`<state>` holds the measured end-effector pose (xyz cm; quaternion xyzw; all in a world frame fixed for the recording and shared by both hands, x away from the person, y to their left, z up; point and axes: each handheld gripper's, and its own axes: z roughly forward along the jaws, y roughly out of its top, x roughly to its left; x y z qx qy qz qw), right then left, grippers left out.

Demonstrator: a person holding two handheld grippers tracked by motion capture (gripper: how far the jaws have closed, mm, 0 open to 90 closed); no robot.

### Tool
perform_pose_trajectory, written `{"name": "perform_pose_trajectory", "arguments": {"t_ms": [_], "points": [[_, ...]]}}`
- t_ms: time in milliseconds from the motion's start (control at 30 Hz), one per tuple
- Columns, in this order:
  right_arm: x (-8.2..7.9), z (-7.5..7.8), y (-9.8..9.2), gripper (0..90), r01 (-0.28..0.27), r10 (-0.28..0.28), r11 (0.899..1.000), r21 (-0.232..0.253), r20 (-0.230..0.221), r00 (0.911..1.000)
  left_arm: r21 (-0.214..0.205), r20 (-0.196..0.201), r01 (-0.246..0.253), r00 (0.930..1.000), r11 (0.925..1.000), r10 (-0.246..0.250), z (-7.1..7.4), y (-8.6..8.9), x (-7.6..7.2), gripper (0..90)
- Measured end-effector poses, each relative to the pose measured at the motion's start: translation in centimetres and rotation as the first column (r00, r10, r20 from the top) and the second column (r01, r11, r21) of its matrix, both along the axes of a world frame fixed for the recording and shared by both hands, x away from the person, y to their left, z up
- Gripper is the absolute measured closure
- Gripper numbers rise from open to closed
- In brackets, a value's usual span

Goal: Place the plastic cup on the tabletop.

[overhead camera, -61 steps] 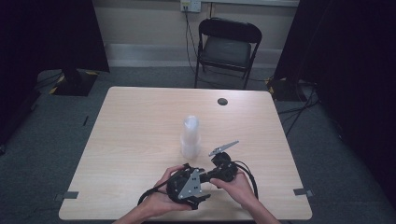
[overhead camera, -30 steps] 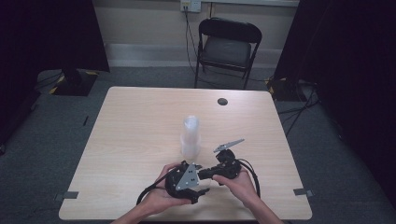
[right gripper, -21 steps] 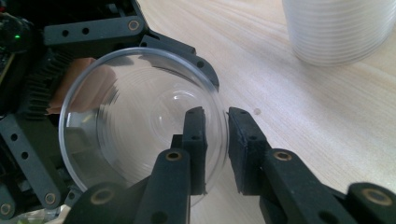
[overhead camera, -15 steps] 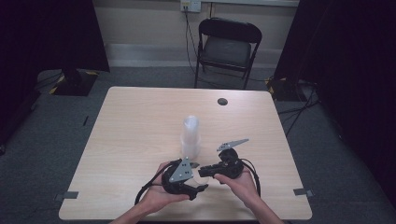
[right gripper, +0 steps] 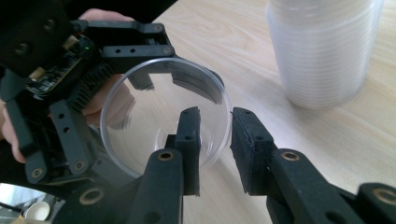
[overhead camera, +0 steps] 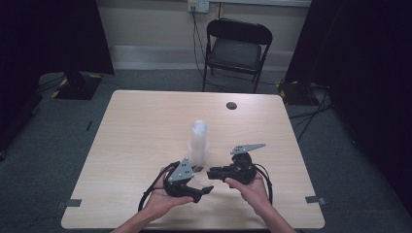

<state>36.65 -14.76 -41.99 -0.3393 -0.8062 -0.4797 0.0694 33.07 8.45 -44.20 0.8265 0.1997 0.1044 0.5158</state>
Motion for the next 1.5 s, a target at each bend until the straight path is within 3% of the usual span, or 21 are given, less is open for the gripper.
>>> {"name": "perform_pose_trajectory", "arguments": {"t_ms": [500,733,767,1000,1233,1467,1500], "points": [[0.4,0.5,-1.6,69.1,0.064,-0.067,0.996,0.060,0.051,0.9965,-0.040,0.003,-0.053,0.9986,0.9978,0.053,0.3,1.2,0.3,25.4],[0.4,0.4,-1.9,65.5,0.087,-0.090,0.995,0.045,0.085,0.9923,-0.062,0.011,-0.082,0.9965,0.9948,0.082,0.6,1.9,0.5,25.4],[0.3,0.4,-1.9,64.4,0.107,-0.109,0.994,0.028,0.104,0.9886,-0.074,0.012,-0.091,0.9957,0.9931,0.092,0.7,2.2,0.5,25.4],[0.2,0.4,-2.5,64.3,0.135,-0.136,0.991,0.018,0.125,0.9827,-0.096,0.028,-0.128,0.9910,0.9872,0.131,1.3,3.1,0.8,25.4],[0.0,0.4,-3.4,64.4,0.170,-0.171,0.985,0.017,0.135,0.9760,-0.111,0.058,-0.194,0.9779,0.9748,0.201,2.0,4.4,1.4,25.4],[-0.1,0.5,-3.9,64.9,0.189,-0.189,0.982,0.015,0.139,0.9720,-0.139,0.060,-0.235,0.9676,0.9619,0.245,2.5,5.2,2.0,25.4],[-0.1,0.5,-4.1,64.9,0.194,-0.194,0.981,0.013,0.143,0.9707,-0.139,0.063,-0.254,0.9622,0.9570,0.265,2.8,5.6,2.2,25.4]]}}
